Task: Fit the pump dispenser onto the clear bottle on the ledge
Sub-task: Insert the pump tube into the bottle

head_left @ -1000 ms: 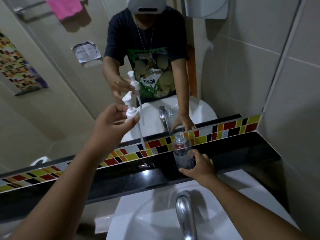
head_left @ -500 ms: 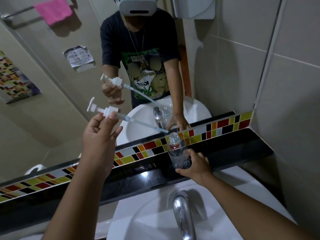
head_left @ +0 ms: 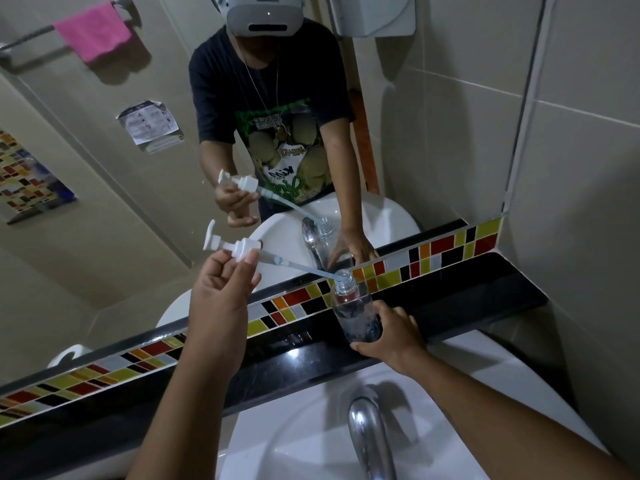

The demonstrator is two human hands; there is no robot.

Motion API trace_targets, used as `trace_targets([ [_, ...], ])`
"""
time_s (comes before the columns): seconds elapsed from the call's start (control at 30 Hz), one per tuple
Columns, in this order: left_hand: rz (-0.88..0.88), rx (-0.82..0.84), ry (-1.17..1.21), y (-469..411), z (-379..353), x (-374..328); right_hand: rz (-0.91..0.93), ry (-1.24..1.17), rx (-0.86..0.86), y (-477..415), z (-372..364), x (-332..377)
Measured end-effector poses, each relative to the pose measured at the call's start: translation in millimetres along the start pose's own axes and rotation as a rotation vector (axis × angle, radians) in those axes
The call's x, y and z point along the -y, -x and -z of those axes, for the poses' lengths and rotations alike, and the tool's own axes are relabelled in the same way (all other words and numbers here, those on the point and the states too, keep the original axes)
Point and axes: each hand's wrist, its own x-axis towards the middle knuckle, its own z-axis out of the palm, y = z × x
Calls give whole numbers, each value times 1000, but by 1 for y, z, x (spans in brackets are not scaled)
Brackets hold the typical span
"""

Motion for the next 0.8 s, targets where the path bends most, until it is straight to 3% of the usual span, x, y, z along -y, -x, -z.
trace_targets([
  [0.3,-29,142,-133,-18,-24,-5,14,-9,8,1,1,0],
  [0.47,-13,260,-356,-27,-42,-2,42,-16,8,3,3,-1],
  [0.8,98,328,-367,-28,-57,33,158,19,-66,4,5,-1],
])
